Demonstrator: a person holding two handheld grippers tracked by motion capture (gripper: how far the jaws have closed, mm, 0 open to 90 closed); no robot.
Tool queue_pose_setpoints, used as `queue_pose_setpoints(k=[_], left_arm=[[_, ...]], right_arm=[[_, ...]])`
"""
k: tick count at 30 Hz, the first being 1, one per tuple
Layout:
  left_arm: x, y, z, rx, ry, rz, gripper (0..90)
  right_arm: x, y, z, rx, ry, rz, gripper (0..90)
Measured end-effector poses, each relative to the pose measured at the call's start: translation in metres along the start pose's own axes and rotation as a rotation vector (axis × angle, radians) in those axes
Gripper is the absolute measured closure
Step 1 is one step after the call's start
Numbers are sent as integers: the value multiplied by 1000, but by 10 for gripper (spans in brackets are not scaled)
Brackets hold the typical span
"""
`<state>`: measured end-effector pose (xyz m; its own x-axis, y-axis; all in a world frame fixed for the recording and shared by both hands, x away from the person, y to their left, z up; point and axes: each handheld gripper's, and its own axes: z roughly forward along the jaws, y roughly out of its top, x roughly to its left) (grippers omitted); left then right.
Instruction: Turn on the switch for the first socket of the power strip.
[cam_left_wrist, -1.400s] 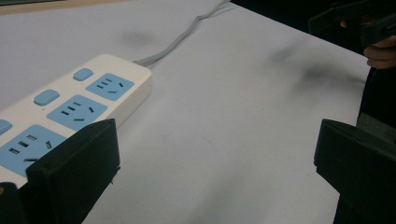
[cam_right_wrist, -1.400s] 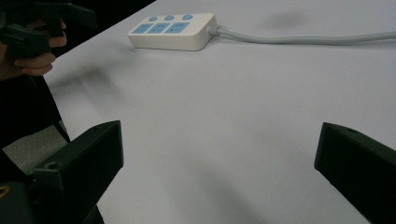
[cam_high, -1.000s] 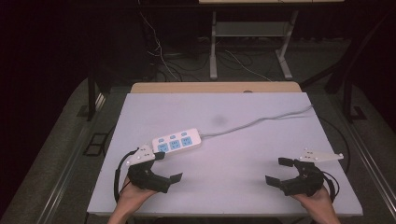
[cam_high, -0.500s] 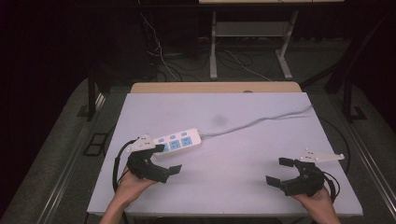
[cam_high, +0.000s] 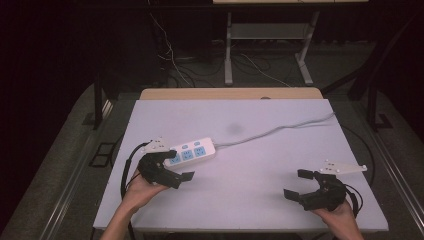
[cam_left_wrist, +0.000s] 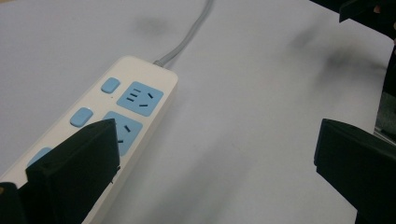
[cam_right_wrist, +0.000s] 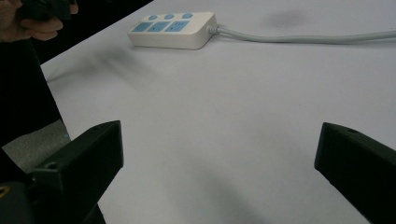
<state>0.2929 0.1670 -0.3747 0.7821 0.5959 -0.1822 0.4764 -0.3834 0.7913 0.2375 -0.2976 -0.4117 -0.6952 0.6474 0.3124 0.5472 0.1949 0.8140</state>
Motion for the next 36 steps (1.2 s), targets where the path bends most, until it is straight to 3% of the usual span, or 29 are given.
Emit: queue_pose_setpoints(k=[25,36], left_arm=[[14,35,11,67,3,47,0],[15,54,19,108,8,94,0]], right_arm=[[-1,-1,-1,0,-3,-1,8],[2,-1,-1,-2,8,-5,8]])
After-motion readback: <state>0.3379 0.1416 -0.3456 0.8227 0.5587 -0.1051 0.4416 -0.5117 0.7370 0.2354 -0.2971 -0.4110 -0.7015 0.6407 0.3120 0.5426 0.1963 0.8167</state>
